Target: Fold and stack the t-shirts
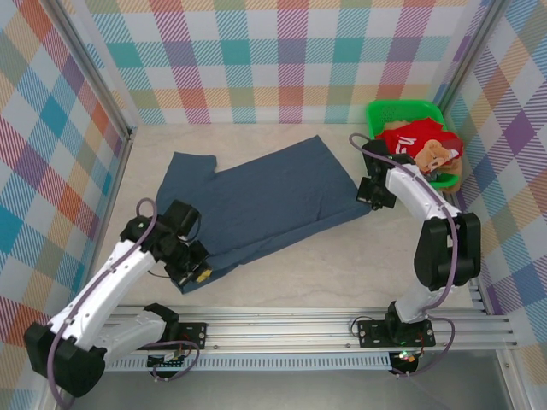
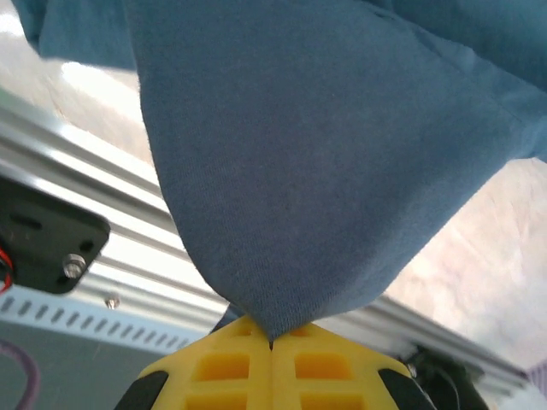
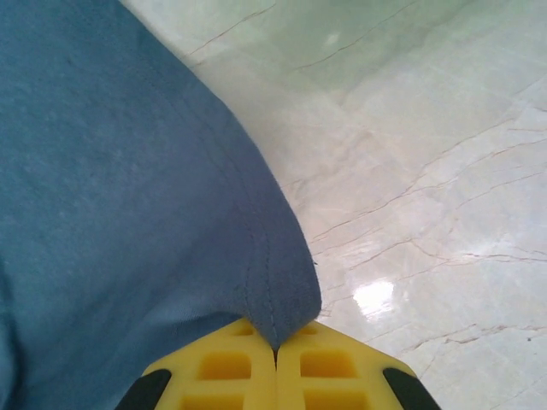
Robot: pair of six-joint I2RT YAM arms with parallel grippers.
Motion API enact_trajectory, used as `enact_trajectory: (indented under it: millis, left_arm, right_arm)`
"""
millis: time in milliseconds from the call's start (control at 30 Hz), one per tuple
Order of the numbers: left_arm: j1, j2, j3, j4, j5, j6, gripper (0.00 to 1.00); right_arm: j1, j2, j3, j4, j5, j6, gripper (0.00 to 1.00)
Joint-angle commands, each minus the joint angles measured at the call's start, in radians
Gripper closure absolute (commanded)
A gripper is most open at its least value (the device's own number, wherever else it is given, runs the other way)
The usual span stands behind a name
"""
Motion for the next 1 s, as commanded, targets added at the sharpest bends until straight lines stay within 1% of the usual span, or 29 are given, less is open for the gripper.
enact_trajectory:
  millis: [0, 100, 133, 200, 267, 300, 367, 433, 533, 633, 700, 800, 900, 967]
  left_arm:
    - [-0.012, -0.1, -0.013, -0.036, 0.163, -0.002, 1.0]
    - [-0.017, -0.172, -0.068, 0.077, 0.298, -0.056, 1.0]
    - [-0.017, -0.186, -0.094, 0.078, 0.322, -0.06, 1.0]
    - [-0.021, -0.188, -0.148, 0.059, 0.319, -0.062, 1.0]
    - [-0.023, -0.165, -0.203, 0.073, 0.267, -0.071, 1.0]
    - [-0.023, -0.146, -0.241, 0.109, 0.237, -0.088, 1.0]
    - [-0.023, -0.097, -0.294, 0.197, 0.164, -0.135, 1.0]
    - [-0.022, -0.032, -0.321, 0.333, 0.096, -0.182, 1.0]
    - [-0.02, 0.098, -0.286, 0.381, -0.055, -0.183, 1.0]
    - [-0.014, 0.233, -0.239, 0.382, -0.203, -0.176, 1.0]
    - [-0.005, 0.309, -0.209, 0.374, -0.293, -0.193, 1.0]
    - [0.041, 0.446, -0.186, 0.418, -0.356, -0.216, 1.0]
    - [0.114, 0.621, -0.109, 0.447, -0.402, -0.157, 1.0]
    - [0.17, 0.736, -0.034, 0.457, -0.405, -0.094, 1.0]
  right_arm:
    - [-0.017, -0.045, -0.027, 0.002, 0.052, -0.008, 1.0]
    - [-0.031, -0.075, -0.056, 0.008, 0.059, -0.009, 1.0]
    - [-0.035, -0.082, -0.066, 0.011, 0.056, -0.009, 1.0]
    - [-0.035, -0.086, -0.086, 0.02, 0.033, -0.01, 1.0]
    - [-0.035, -0.077, -0.103, 0.028, -0.013, -0.004, 1.0]
    - [-0.033, -0.066, -0.104, 0.021, -0.031, 0.003, 1.0]
    - [-0.032, -0.045, -0.108, 0.012, -0.052, 0.013, 1.0]
    - [-0.032, -0.013, -0.102, -0.001, -0.066, 0.006, 1.0]
    - [-0.031, 0.054, -0.067, -0.018, -0.098, -0.016, 1.0]
    - [-0.026, 0.135, -0.025, -0.004, -0.203, -0.04, 1.0]
    - [-0.004, 0.211, 0.033, -0.037, -0.241, -0.042, 1.0]
    - [0.026, 0.289, 0.103, -0.059, -0.294, -0.032, 1.0]
    - [0.04, 0.355, 0.172, -0.085, -0.32, -0.011, 1.0]
    - [0.045, 0.407, 0.227, -0.107, -0.336, -0.002, 1.0]
